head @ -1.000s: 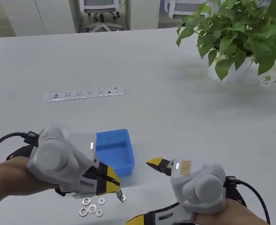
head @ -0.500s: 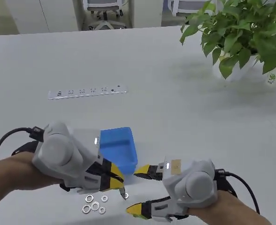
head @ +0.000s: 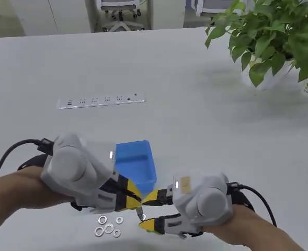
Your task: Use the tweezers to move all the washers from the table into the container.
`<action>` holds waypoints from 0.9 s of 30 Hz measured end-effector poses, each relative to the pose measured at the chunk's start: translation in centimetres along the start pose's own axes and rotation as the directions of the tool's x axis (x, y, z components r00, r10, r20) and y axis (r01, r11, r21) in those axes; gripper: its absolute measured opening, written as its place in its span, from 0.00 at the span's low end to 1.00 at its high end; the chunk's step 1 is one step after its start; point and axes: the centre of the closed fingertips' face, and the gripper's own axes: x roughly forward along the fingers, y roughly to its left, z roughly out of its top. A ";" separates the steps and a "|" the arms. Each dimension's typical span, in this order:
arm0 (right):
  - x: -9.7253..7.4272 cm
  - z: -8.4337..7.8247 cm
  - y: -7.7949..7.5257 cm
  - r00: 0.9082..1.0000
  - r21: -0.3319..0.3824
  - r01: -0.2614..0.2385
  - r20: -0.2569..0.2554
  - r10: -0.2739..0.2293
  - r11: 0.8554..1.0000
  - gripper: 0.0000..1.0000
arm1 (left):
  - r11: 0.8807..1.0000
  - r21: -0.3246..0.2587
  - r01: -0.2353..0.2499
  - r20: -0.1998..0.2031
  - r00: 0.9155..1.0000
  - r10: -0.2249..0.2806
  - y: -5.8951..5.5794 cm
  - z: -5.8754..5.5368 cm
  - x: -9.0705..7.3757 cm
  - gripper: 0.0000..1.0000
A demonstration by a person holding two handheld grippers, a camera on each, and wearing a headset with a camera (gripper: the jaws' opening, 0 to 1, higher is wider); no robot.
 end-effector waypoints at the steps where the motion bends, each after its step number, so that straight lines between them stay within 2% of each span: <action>1: 0.1 0.0 0.0 1.000 -0.001 -0.001 -0.001 0.001 1.000 0.24 | 1.000 0.000 0.000 0.000 1.000 0.000 0.0 0.0 0.0 0.06; 16: 0.8 -0.1 -0.1 0.999 -0.050 -0.021 -0.027 0.020 0.999 0.13 | 1.000 0.001 0.009 0.004 1.000 -0.009 -0.2 0.3 0.3 0.06; 27: 0.8 -0.4 -0.1 0.999 -0.041 -0.024 -0.039 0.022 0.999 0.11 | 1.000 0.001 0.014 0.006 1.000 -0.014 -0.3 0.5 0.5 0.06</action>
